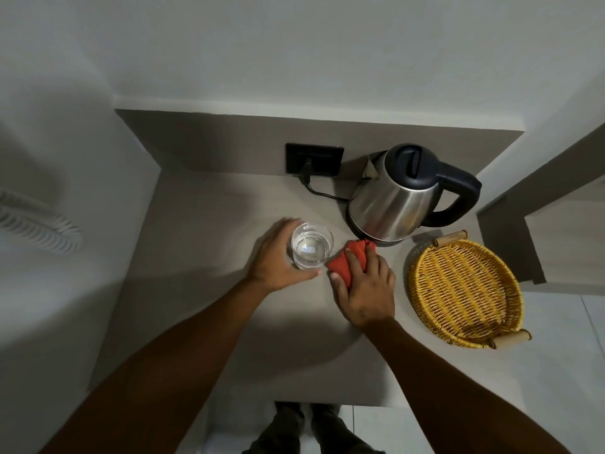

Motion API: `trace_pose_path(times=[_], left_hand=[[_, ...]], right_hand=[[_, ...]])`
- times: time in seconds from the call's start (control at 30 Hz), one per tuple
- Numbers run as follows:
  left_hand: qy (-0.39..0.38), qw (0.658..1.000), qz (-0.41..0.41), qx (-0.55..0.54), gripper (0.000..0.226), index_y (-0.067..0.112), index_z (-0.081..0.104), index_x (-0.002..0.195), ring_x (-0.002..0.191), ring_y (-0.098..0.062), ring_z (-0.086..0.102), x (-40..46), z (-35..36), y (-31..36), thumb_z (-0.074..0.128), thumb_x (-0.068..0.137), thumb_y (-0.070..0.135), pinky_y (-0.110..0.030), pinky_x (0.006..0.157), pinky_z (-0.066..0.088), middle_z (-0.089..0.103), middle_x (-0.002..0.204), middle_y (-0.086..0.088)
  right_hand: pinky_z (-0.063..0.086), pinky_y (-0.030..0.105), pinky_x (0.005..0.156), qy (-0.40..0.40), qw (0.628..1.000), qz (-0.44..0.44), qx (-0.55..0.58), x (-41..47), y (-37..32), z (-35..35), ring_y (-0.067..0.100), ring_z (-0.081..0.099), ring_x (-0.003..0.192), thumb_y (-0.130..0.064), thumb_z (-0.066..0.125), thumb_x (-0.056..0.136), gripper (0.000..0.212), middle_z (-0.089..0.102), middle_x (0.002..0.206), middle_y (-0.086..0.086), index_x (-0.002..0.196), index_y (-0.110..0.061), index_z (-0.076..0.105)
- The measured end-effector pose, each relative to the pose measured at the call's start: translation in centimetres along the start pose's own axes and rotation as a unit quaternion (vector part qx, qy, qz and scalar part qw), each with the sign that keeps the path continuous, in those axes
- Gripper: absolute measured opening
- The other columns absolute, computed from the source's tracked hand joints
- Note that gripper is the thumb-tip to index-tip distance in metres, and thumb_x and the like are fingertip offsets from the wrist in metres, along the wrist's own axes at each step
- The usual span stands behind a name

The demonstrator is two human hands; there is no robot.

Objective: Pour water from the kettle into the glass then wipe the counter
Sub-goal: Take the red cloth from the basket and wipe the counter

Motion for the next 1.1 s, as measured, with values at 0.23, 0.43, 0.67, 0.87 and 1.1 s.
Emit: trace_pose_path(times=[0.23, 0.43, 0.67, 0.87, 1.1], left_hand=[[0.027, 0.992, -0.048, -0.113, 0.078, 0.028, 0.062, 0.120, 0.106, 0.014, 0.063, 0.5, 1.4, 2.1, 0.104, 0.054, 0.025, -0.005, 0.089, 0.049, 0.067, 0.110, 0.023], [0.082, 0.989, -0.047, -0.111, 0.078, 0.027, 0.065, 0.121, 0.105, -0.003, 0.070, 2.2, -4.9, 2.2, 0.098, 0.052, 0.046, -0.023, 0.093, 0.058, 0.074, 0.111, 0.014], [0.102, 0.994, -0.017, -0.045, 0.083, 0.030, 0.061, 0.126, 0.097, 0.026, 0.057, 2.5, -7.5, 2.3, 0.099, 0.054, 0.048, 0.005, 0.082, 0.041, 0.066, 0.109, 0.025], [0.096, 0.993, -0.042, -0.053, 0.084, 0.042, 0.058, 0.123, 0.097, 0.021, 0.061, 1.5, -7.7, 1.1, 0.097, 0.049, 0.053, 0.003, 0.080, 0.042, 0.064, 0.102, 0.036], [0.072, 0.994, -0.053, -0.063, 0.078, 0.066, 0.051, 0.112, 0.099, 0.018, 0.063, 0.5, -7.1, 1.0, 0.095, 0.049, 0.052, 0.001, 0.082, 0.044, 0.063, 0.106, 0.047]], right_hand=[[0.029, 0.059, 0.112, -0.034, 0.999, -0.032, 0.000, -2.1, 0.1, -0.2, 0.040, 0.029, 0.141, -0.065, 0.031, 0.098, 0.064, 0.029, 0.160, 0.015, 0.152, -0.030, 0.034], [0.027, 0.057, 0.113, -0.101, 0.974, -0.201, 0.016, -0.2, -9.4, 2.3, 0.044, 0.035, 0.139, -0.064, 0.035, 0.098, 0.064, 0.038, 0.154, 0.020, 0.149, -0.027, 0.042], [0.031, 0.050, 0.108, -0.045, 0.989, -0.138, 0.012, 6.8, -9.6, 1.0, 0.040, 0.039, 0.129, -0.056, 0.045, 0.096, 0.055, 0.043, 0.148, 0.019, 0.137, -0.020, 0.055], [0.031, 0.057, 0.111, -0.041, 0.995, -0.089, 0.007, 0.9, -1.9, -0.5, 0.038, 0.027, 0.140, -0.063, 0.031, 0.100, 0.062, 0.025, 0.161, 0.013, 0.154, -0.034, 0.028], [0.038, 0.058, 0.104, -0.090, 0.970, -0.226, 0.033, -4.6, -8.4, 1.8, 0.043, 0.045, 0.131, -0.065, 0.040, 0.095, 0.058, 0.046, 0.150, 0.018, 0.143, -0.033, 0.050]])
Point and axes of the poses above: each hand's wrist, its own x-axis towards the middle knuckle, its own z-axis out of the palm, y = z × x, the point moved 4 cm from there along x, towards the middle knuckle
